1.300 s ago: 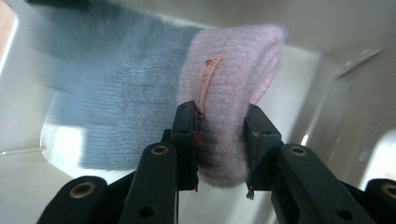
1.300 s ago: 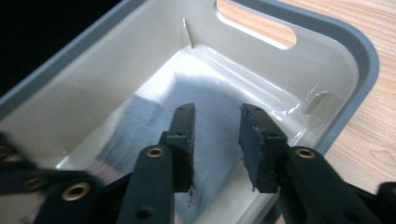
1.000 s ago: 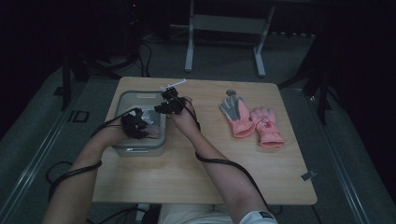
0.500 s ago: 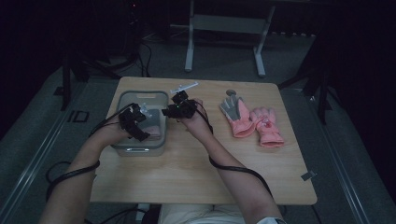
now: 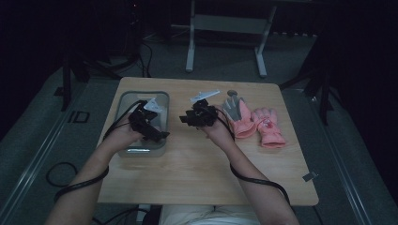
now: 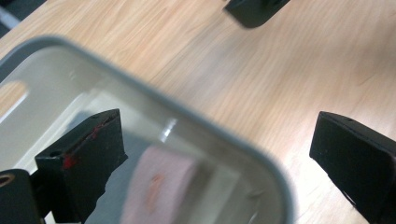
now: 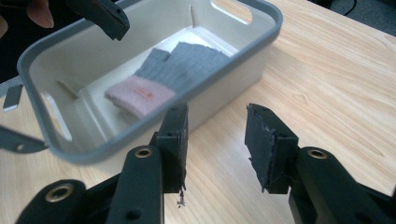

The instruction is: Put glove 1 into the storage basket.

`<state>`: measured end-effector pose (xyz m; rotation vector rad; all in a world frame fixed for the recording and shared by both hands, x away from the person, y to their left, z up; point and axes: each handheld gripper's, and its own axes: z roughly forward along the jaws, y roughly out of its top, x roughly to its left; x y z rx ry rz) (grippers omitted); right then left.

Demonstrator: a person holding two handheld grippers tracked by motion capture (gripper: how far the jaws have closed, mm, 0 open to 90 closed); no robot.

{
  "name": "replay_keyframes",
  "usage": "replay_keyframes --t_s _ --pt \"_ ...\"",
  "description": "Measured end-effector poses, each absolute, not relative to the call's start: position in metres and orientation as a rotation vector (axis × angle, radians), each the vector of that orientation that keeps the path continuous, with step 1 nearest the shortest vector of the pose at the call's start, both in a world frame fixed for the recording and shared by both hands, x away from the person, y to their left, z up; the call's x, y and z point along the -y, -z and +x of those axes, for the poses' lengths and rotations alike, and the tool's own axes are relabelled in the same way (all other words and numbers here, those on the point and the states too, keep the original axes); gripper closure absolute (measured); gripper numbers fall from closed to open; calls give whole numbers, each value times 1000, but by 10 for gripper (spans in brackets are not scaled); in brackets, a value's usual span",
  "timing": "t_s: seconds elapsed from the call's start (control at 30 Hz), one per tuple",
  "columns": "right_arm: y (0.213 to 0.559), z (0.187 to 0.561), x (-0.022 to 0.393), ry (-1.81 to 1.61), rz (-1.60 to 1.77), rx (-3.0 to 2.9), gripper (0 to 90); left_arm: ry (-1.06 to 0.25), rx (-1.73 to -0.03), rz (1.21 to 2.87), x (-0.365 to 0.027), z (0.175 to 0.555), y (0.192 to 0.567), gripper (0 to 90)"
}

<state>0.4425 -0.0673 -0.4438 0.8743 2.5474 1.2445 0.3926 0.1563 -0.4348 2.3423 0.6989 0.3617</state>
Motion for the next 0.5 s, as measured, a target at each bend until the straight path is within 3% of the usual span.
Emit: replay_keyframes --t_s 0.13,0.5 --pt "443 438 86 -1259 889 -2530 579 -303 -652 2349 -136 384 437 29" --pt "443 435 141 -1259 944 -2474 567 -296 -565 2322 -85 356 456 36"
